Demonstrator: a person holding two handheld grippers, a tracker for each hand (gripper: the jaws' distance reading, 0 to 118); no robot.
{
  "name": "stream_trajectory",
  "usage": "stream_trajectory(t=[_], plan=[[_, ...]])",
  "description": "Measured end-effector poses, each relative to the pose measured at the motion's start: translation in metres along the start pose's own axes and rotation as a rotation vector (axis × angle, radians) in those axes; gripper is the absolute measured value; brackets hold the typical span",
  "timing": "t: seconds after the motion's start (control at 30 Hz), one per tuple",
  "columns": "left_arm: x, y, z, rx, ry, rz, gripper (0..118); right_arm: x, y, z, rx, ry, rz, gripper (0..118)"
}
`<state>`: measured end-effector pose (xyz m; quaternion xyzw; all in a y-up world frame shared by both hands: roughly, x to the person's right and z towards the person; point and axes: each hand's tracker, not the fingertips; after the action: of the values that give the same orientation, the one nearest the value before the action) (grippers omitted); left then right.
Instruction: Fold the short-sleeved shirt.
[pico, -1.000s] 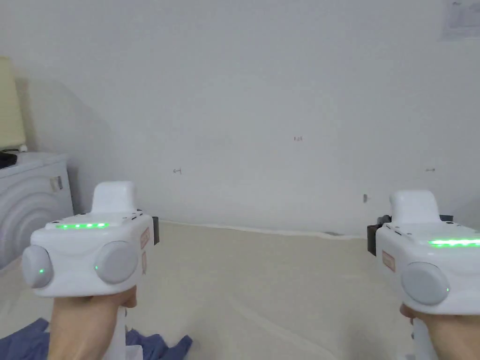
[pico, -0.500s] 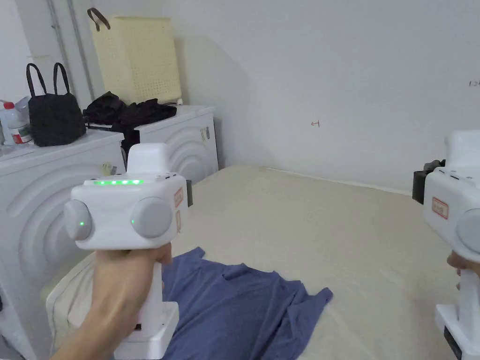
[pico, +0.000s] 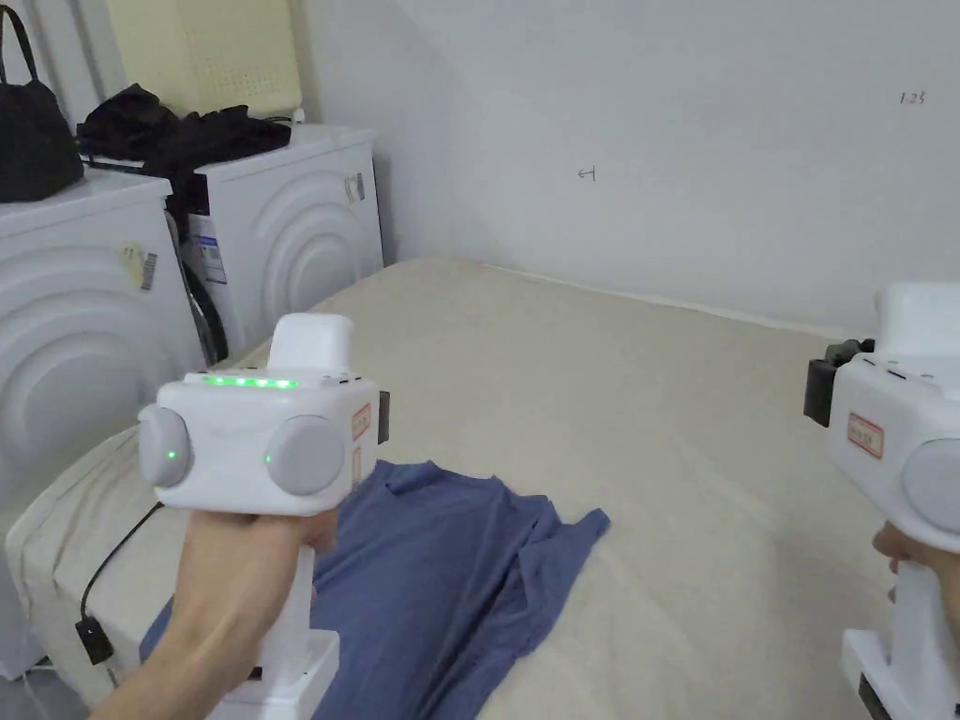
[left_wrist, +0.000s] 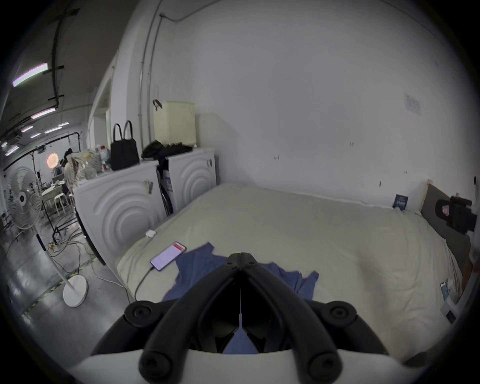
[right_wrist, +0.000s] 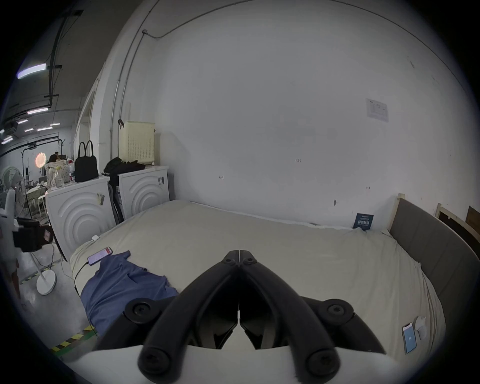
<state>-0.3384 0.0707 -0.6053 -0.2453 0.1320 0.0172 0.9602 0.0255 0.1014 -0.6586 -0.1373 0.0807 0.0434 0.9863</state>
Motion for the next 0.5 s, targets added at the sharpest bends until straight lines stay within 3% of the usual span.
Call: stream_trajectory(t=[0.33,0.43,0.47,0.5], plan=[[0.025,-0.111,-0.106,-0.333,-0.087,0.036,0,0.005,-0.077,-0.019,-0.175,-0.010,0.010,0],[0.033,-0.135,-0.129,-0.416,-0.118,0.045,6,0.006,-0.101,-0.024,-0.237,0.007,-0.007,0],[0.035,-0.142,-0.137,-0.445,-0.132,0.043,44,0.005,-0.109,-0.026,-0.253,0.010,-0.005,0],[0.037,-0.149,-0.146,-0.488,-0.154,0.041,93,0.004,-0.116,-0.026,-0.260,0.007,-0.007,0]])
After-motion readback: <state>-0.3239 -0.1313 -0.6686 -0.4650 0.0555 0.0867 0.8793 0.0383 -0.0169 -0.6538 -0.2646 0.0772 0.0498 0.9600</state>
